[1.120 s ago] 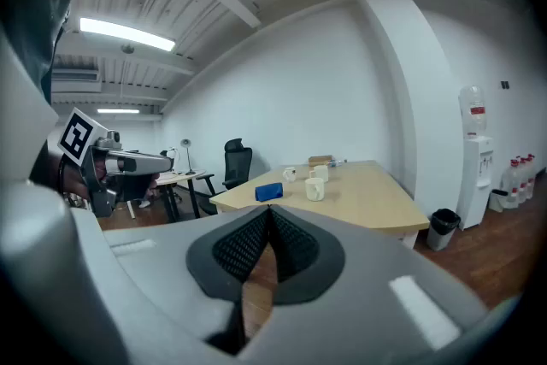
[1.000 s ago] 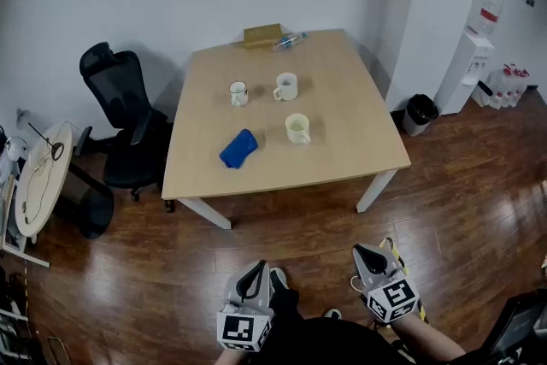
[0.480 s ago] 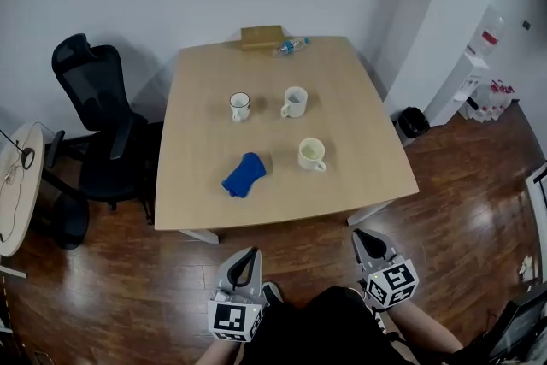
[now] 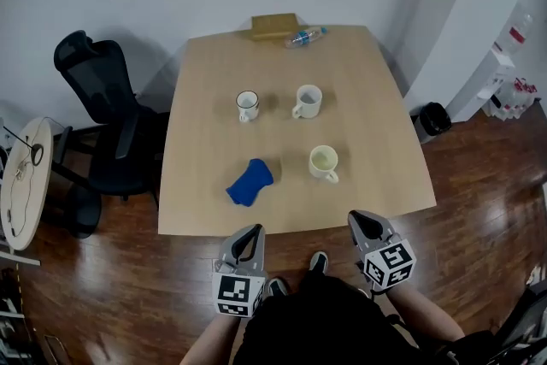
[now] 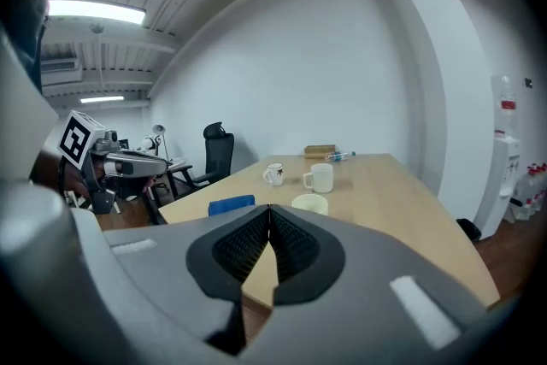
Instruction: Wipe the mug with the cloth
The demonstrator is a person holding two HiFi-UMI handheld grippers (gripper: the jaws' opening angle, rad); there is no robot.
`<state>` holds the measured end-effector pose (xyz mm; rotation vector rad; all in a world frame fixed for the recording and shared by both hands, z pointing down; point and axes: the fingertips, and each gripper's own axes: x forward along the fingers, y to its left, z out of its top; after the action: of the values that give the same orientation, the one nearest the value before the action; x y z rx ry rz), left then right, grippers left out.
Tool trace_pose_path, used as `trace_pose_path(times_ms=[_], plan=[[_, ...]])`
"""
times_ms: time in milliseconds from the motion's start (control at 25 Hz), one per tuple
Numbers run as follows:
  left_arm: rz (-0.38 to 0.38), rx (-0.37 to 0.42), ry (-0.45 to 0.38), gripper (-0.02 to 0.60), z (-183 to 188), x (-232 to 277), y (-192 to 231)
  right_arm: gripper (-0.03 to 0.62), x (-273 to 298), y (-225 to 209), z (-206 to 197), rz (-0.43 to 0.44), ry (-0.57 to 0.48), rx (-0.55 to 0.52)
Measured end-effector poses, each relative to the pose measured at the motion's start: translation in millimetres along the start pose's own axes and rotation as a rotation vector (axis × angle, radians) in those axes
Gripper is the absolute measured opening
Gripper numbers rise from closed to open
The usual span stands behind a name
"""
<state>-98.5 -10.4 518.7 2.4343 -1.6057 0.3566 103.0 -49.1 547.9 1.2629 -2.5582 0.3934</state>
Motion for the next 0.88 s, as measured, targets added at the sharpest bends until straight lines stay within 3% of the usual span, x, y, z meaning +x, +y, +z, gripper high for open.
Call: trace_pose_path(times_ms=[160,320,400,520,760,880], plan=[[0.055,0.097,0.097,0.003,-18,47,28,0.016,38,-29,-14,0.058,0.063,-0.007],[0.089,0.213,0.233,0.005,-42,94,74,0.091,80,-61,-47,0.033,0.179,-0.04],[0.083,0.235,0.332,0.108,-60,113,95,0.139,98,-74,-66,0.011,0.246,-0.046],[0.052,0.24,0.476,0.209,-88,134,114,0.182,118,-85,-87,-0.012,0.314,-0.022],[-0.019,0.295,0.637,0.319,-134,164,131,0.219,145,-91,-110,-0.036,0.38,-0.01],[-0.067,0.297,0.69,0.325,-149,177,126,0.219,154,-95,-116,-0.05,0.399,-0.001]])
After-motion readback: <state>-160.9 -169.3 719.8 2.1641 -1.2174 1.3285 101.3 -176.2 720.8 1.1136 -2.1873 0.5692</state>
